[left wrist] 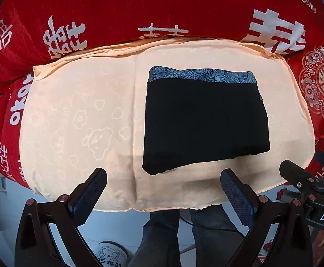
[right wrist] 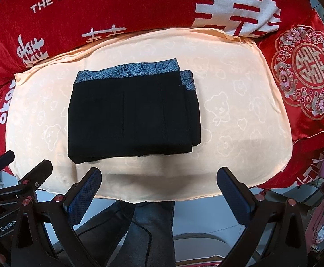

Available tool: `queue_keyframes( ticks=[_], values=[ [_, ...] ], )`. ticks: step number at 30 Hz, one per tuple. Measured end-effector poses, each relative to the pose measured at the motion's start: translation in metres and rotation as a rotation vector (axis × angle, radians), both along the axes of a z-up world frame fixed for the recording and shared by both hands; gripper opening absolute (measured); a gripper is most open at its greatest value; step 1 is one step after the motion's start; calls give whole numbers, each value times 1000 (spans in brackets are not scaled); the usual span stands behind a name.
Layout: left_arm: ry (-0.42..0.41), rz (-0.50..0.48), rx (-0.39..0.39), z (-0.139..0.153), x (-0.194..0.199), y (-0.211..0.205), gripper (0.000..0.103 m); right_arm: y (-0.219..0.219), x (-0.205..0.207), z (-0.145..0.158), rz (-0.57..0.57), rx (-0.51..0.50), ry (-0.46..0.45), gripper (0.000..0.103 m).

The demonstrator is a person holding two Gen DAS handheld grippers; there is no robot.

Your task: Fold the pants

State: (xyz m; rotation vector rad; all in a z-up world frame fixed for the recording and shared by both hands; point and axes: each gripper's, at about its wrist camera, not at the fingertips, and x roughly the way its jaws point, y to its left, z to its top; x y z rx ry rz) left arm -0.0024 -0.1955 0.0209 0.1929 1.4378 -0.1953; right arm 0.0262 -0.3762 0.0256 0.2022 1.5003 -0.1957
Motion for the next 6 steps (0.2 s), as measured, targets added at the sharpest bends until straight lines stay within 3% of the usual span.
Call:
queue_keyframes(
  ticks=[6],
  values=[
    [-11,-13,3,2,1,-3,102,0,0,-1,0,1,2,103]
  ],
)
